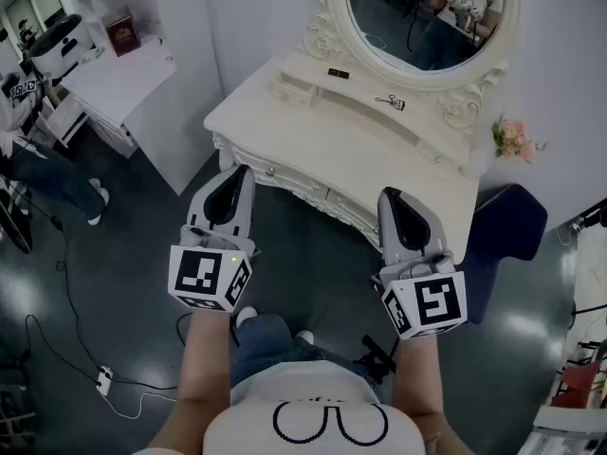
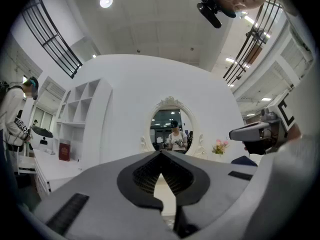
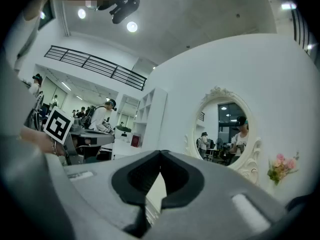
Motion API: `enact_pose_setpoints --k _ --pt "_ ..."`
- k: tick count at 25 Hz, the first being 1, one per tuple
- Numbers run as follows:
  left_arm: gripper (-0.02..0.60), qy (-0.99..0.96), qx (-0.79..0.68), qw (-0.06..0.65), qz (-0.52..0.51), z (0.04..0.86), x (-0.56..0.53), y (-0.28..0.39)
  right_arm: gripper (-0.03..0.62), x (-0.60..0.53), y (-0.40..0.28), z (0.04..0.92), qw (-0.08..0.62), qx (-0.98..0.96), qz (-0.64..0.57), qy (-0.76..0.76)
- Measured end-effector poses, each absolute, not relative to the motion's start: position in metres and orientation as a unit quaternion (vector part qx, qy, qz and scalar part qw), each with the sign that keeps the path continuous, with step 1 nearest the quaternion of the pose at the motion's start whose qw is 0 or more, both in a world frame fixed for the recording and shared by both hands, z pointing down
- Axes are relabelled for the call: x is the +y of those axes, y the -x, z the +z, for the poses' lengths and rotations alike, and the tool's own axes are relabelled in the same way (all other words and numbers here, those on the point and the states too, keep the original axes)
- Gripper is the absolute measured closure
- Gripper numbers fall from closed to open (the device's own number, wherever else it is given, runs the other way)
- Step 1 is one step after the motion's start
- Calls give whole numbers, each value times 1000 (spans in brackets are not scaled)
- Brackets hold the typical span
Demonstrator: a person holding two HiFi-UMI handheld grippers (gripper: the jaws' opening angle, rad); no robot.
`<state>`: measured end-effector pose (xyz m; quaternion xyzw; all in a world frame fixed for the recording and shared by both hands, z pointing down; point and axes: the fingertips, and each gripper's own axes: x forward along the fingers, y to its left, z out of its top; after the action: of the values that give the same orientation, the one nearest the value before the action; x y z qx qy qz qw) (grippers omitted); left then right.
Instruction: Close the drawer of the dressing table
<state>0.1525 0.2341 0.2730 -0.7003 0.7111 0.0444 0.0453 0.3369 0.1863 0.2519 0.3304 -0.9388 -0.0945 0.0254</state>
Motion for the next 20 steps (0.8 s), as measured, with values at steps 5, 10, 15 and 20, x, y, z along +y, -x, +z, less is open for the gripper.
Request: enact_pose_setpoints --k 5,10,15,20 --pt "584 695 716 50 38 271 238 -167 592 188 -349 255 22 -942 -93 -321" --pt "584 692 719 54 36 274 230 -168 592 178 -347 261 22 -945 -91 -314" --pt "584 695 717 44 38 283 209 -155 592 157 -340 266 15 -942 -79 -327" --pt "583 700 712 37 37 293 176 -121 592 128 -310 277 24 -940 -66 -334"
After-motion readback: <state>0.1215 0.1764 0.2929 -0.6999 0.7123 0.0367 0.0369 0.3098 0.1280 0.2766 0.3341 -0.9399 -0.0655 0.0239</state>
